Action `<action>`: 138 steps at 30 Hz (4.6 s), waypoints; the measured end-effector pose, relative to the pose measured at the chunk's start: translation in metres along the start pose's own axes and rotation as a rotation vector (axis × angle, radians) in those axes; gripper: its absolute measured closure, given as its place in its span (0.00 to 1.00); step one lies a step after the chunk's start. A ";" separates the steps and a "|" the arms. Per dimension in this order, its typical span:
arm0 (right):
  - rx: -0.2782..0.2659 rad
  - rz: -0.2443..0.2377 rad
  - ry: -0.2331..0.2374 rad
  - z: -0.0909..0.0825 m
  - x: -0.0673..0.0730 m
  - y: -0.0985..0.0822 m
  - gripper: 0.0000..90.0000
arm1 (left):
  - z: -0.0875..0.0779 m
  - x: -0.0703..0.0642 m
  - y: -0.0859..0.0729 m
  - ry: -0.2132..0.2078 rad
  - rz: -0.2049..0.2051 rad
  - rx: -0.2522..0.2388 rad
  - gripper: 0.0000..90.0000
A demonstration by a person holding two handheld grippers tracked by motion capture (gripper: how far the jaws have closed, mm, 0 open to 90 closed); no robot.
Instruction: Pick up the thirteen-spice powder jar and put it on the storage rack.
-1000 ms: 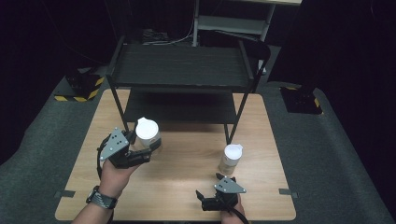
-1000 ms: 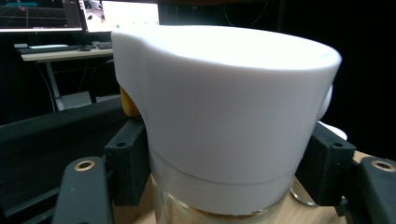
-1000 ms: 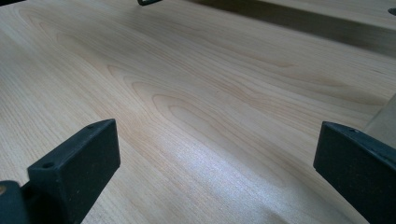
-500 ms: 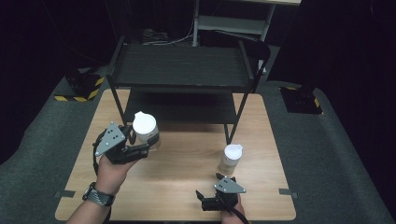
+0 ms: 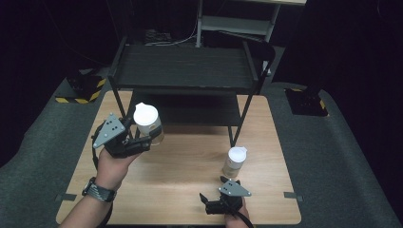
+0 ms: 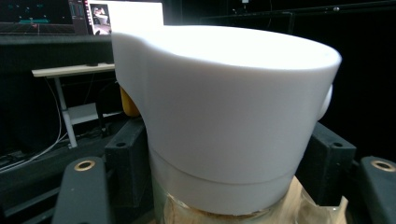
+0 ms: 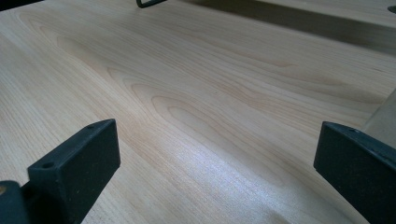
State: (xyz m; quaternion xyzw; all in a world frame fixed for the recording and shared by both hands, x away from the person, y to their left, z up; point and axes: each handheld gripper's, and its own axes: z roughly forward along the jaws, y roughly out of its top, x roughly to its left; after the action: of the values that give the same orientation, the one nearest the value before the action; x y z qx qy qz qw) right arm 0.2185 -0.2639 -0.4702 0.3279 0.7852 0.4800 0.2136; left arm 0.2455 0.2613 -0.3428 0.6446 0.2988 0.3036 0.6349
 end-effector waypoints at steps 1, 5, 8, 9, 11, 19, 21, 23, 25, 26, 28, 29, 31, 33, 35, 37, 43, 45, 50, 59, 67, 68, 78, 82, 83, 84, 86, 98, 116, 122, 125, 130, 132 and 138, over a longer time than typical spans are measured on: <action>-0.002 0.002 0.001 0.000 0.000 0.000 0.00 | 0.001 0.000 0.002 0.001 0.000 -0.002 0.33; -0.002 0.002 0.002 0.000 -0.001 0.000 0.00 | 0.001 0.001 0.008 0.005 0.003 -0.007 0.33; -0.001 0.001 0.000 0.000 0.000 0.000 0.00 | 0.002 0.002 0.012 0.008 -0.004 -0.019 0.33; 0.001 0.001 -0.001 0.000 0.000 0.000 0.00 | 0.002 0.003 0.015 0.011 -0.004 -0.023 0.33; 0.002 0.001 -0.001 0.000 0.000 0.000 0.00 | 0.003 0.003 0.017 0.013 -0.006 -0.025 0.33; 0.001 0.000 0.002 0.000 0.000 0.000 0.00 | 0.007 0.005 0.032 0.018 0.000 -0.043 0.33; 0.003 -0.001 -0.001 0.000 0.000 0.000 0.00 | 0.008 0.004 0.034 0.019 0.004 -0.044 0.33; 0.002 0.000 -0.001 0.000 0.000 0.000 0.00 | 0.009 0.005 0.039 0.020 0.007 -0.050 0.33; -0.001 0.001 -0.003 0.000 0.001 0.000 0.00 | 0.011 0.004 0.045 0.027 0.013 -0.054 0.33; -0.002 0.000 -0.003 0.000 0.001 0.000 0.00 | 0.012 0.004 0.048 0.031 0.017 -0.055 0.33; -0.001 -0.001 -0.004 0.000 0.001 0.000 0.00 | 0.012 0.004 0.050 0.033 0.016 -0.057 0.33; -0.001 -0.001 -0.004 0.000 0.001 0.000 0.00 | 0.013 0.005 0.052 0.032 0.014 -0.063 0.33; -0.001 -0.002 -0.003 0.000 0.001 0.000 0.00 | 0.014 0.005 0.057 0.037 0.014 -0.072 0.33; -0.001 0.000 -0.002 0.000 0.000 0.000 0.00 | 0.015 0.006 0.061 0.040 0.017 -0.074 0.33; -0.001 0.001 -0.001 0.000 0.000 0.000 0.00 | 0.017 0.006 0.065 0.044 0.018 -0.080 0.33; -0.003 -0.001 -0.002 0.000 0.000 -0.001 0.00 | 0.018 0.006 0.070 0.046 0.014 -0.084 0.33; -0.002 -0.002 -0.001 0.000 0.000 0.000 0.00 | 0.022 0.008 0.082 0.048 0.008 -0.094 0.33; 0.001 -0.002 -0.003 0.000 0.001 0.000 0.00 | 0.024 0.009 0.087 0.051 0.011 -0.094 0.33; -0.001 -0.007 -0.005 0.000 0.002 0.000 0.00 | 0.030 0.012 0.100 0.072 -0.006 -0.111 0.33; 0.003 -0.002 0.000 0.000 0.001 0.000 0.00 | 0.049 0.016 0.118 0.104 -0.001 -0.107 0.33; -0.003 -0.007 -0.002 0.000 0.002 -0.001 0.00 | 0.067 0.017 0.123 0.124 0.003 -0.078 0.33; 0.001 -0.008 -0.001 0.000 0.002 0.000 0.00 | 0.069 0.018 0.123 0.125 0.005 -0.072 0.33; 0.002 -0.012 -0.005 0.000 0.003 0.000 0.00 | 0.087 0.024 0.126 0.141 -0.009 -0.036 0.33; 0.004 -0.023 0.001 0.000 0.003 0.001 0.00 | 0.094 0.028 0.128 0.153 -0.023 -0.029 0.33; 0.004 -0.023 0.001 0.000 0.003 0.001 0.00 | 0.094 0.028 0.128 0.153 -0.023 -0.029 0.33; 0.002 -0.023 0.000 0.000 0.002 0.000 0.00 | 0.096 0.030 0.129 0.153 -0.029 -0.031 0.33; 0.001 -0.018 0.000 0.000 0.003 0.000 0.00 | 0.098 0.031 0.128 0.149 -0.036 -0.031 0.33; 0.007 -0.026 0.005 0.000 0.002 0.001 0.00 | 0.104 0.032 0.126 0.147 -0.040 -0.019 0.33; 0.011 -0.035 0.004 0.001 0.003 0.002 0.00 | 0.110 0.039 0.123 0.121 -0.054 -0.027 0.33; 0.015 -0.040 0.006 0.001 0.003 0.003 0.00 | 0.114 0.039 0.125 0.120 -0.044 -0.016 0.33; 0.014 -0.039 0.009 0.001 0.003 0.002 0.00 | 0.115 0.040 0.121 0.123 -0.059 -0.031 0.33; 0.014 -0.040 0.009 0.001 0.003 0.002 0.00 | 0.116 0.041 0.119 0.124 -0.063 -0.036 0.33; 0.011 -0.042 0.009 0.001 0.003 0.002 0.00 | 0.116 0.040 0.119 0.126 -0.067 -0.037 0.33; 0.011 -0.042 0.010 0.001 0.003 0.002 0.00 | 0.116 0.039 0.119 0.130 -0.070 -0.037 0.32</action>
State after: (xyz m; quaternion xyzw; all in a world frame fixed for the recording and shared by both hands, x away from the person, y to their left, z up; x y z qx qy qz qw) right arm 0.2176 -0.2608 -0.4690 0.3103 0.7955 0.4727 0.2178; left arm 0.3596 0.2161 -0.2247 0.6010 0.3560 0.3280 0.6360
